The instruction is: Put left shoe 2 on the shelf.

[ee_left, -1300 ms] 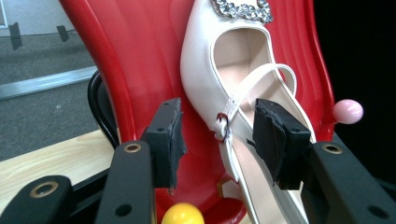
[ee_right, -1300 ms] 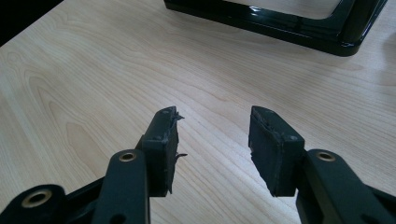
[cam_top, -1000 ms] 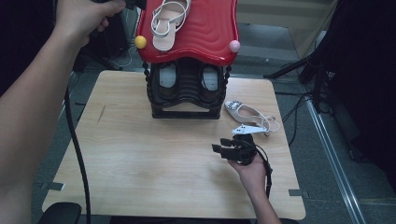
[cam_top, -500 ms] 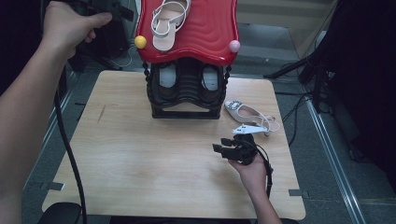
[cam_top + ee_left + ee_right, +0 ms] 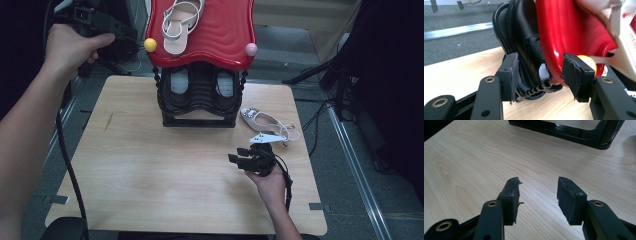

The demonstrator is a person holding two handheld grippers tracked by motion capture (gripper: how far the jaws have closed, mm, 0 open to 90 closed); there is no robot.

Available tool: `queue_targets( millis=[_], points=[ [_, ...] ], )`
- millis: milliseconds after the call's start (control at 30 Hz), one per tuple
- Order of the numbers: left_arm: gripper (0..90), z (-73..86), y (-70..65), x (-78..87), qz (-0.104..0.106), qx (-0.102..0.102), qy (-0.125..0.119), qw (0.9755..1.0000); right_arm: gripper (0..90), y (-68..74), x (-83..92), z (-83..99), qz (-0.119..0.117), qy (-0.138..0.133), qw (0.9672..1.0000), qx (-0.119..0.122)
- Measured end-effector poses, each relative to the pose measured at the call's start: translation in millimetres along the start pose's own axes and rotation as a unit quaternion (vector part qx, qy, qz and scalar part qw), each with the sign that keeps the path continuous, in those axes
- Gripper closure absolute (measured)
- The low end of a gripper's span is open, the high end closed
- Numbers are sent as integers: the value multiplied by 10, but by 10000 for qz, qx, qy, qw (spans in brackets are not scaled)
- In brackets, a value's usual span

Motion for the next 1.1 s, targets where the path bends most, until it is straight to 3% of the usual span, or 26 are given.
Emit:
queue_targets(
  millis=[200,333,800,1100],
  points=[
    [478,168,32,-84,-8,20,-58,10000,538,-8,12,-3,5,12,10000,-30],
    [477,299,61,-156,-25,2,64,10000,538,-19,18,-6,15,-4,10000,-21],
    [466,736,29,-303,41,70,-26,10000,538,-41,39,-16,51,-27,10000,-59],
    [462,1032,9,-471,95,110,145,9998,539,-83,71,-28,93,-71,9999,-91]
  ],
)
Point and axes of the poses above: each handheld gripper's, and its own axes: x roughly backward along the jaws, z roughly out of its underside, y roughly to its left, the point moved 3 cm from there along -x, roughly forward along the jaws, and after that the axes turned 15 degrees about -x, right-handed, at the moved point
